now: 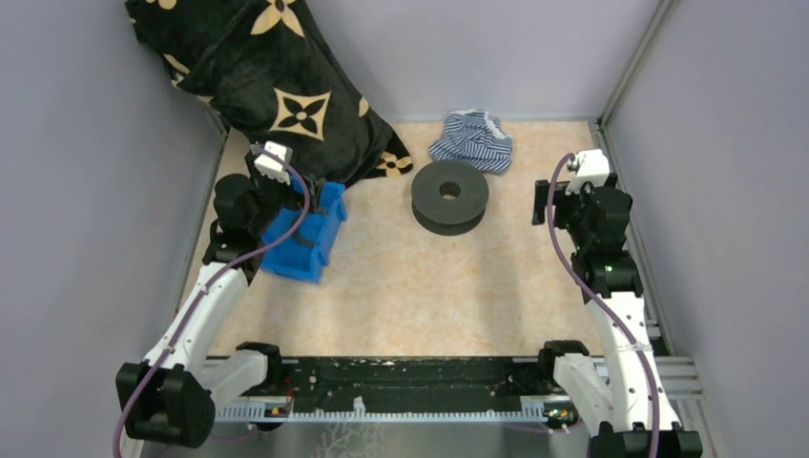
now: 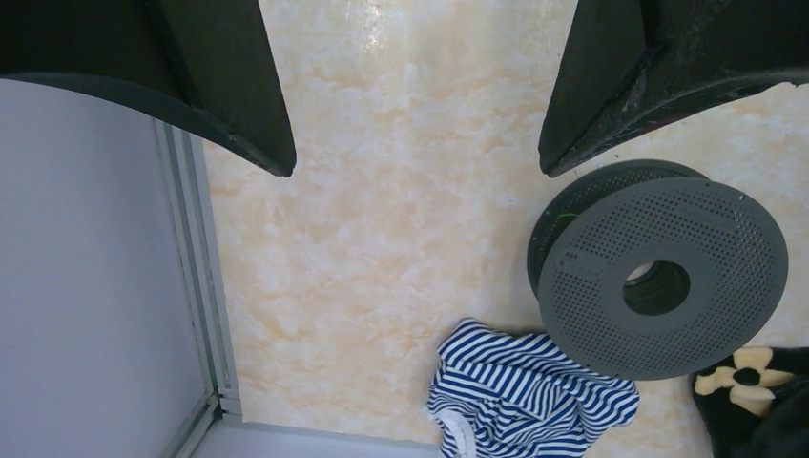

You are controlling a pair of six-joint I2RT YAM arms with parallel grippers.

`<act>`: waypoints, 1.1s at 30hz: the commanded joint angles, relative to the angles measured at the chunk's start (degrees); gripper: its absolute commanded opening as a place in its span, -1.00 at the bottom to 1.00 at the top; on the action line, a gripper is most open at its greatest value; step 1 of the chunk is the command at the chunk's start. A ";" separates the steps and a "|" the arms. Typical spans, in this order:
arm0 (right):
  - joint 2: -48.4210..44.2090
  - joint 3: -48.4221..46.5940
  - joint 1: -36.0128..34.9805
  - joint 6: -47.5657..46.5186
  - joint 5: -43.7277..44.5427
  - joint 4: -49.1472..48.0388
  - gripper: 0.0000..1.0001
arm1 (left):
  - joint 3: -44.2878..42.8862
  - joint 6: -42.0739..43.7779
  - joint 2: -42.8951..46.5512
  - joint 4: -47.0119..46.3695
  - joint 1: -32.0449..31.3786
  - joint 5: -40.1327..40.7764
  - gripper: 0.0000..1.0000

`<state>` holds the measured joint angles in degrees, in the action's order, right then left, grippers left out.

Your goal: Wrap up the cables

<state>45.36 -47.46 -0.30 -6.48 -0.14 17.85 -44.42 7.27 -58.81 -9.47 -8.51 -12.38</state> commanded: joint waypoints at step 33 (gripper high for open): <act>-5.71 0.62 0.23 -1.34 -0.30 -3.18 0.98 | -0.53 -1.28 4.06 1.02 0.25 -3.42 1.00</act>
<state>39.66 -46.48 -0.30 -7.46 -0.08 16.73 -44.42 6.85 -54.85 -8.49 -8.51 -14.85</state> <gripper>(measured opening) 0.987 0.998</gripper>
